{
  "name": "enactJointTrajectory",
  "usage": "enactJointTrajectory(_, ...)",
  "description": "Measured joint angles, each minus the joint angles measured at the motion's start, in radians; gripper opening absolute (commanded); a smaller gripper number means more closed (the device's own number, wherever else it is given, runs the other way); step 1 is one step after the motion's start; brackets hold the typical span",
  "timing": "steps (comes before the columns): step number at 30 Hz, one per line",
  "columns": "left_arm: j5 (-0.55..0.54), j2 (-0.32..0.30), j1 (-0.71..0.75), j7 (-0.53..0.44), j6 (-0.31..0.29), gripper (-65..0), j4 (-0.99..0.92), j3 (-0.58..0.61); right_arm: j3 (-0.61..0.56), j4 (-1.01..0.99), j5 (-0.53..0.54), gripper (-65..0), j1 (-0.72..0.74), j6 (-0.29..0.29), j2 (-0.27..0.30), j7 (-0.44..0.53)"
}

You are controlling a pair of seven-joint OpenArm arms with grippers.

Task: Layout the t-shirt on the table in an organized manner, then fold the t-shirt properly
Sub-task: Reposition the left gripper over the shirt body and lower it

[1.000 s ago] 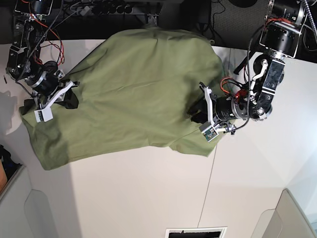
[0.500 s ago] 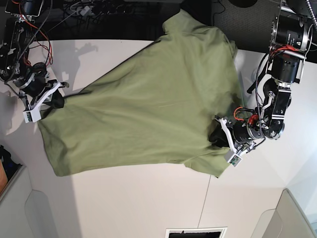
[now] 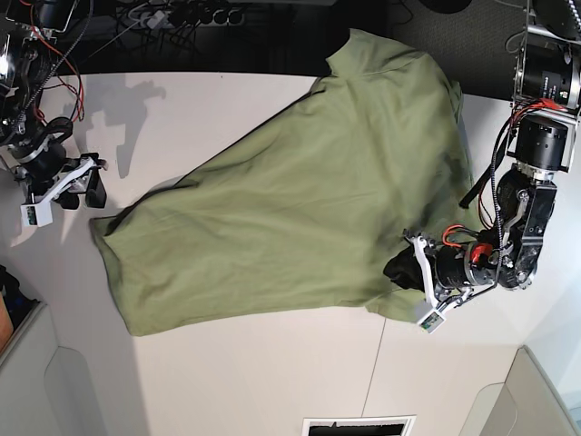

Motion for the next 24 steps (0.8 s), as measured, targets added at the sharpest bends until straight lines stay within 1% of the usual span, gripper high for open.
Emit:
enactJointTrajectory(3, -0.011, 0.000, 0.028, 0.017, -0.003, -46.9, 0.103, 0.000, -0.021, -0.029, -0.059, -31.8, 0.003, 0.000, 0.000, 0.027)
enactJointTrajectory(6, -0.021, -0.001, 0.052, 0.021, -0.003, -46.9, 0.171, 0.000, -0.038, -0.085, -0.089, -31.8, 0.026, -0.001, 0.000, 0.053)
enactJointTrajectory(11, -0.032, -0.001, 0.102, 0.022, -0.003, -46.9, 0.201, 0.001, -0.042, -0.213, -0.081, -31.8, 0.114, -0.003, 0.000, 0.066)
enactJointTrajectory(15, -0.033, -0.001, 0.146, 0.023, -0.003, -46.9, 0.201, 0.001, -0.055, -0.277, -0.070, -31.8, 0.171, 0.008, 0.000, 0.072)
enactJointTrajectory(17, -0.032, -0.002, 0.165, 0.023, -0.003, -46.9, 0.201, 0.001, -0.083, -0.290, -0.061, -31.8, 0.190, 0.010, 0.000, 0.073)
enactJointTrajectory(21, -0.033, -0.001, 0.199, 0.021, -0.003, -46.9, 0.201, 0.001, -0.185, -0.290, -0.060, -32.1, 0.210, 0.012, 0.001, 0.084)
enactJointTrajectory(22, -0.031, -0.001, 0.205, 0.021, -0.003, -46.9, 0.201, 0.001, -0.211, -0.289, -0.060, -33.5, 0.213, 0.012, 0.001, 0.086)
enactJointTrajectory(23, -0.032, 0.000, 0.212, 0.020, -0.003, -46.9, 0.201, 0.001, -0.234, -0.289, -0.060, -39.2, 0.214, 0.012, 0.001, 0.092)
enactJointTrajectory(24, -0.031, 0.003, 0.215, 0.018, -0.003, -46.9, 0.201, 0.001, -0.254, -0.289, -0.058, -47.6, 0.214, 0.012, 0.001, 0.103)
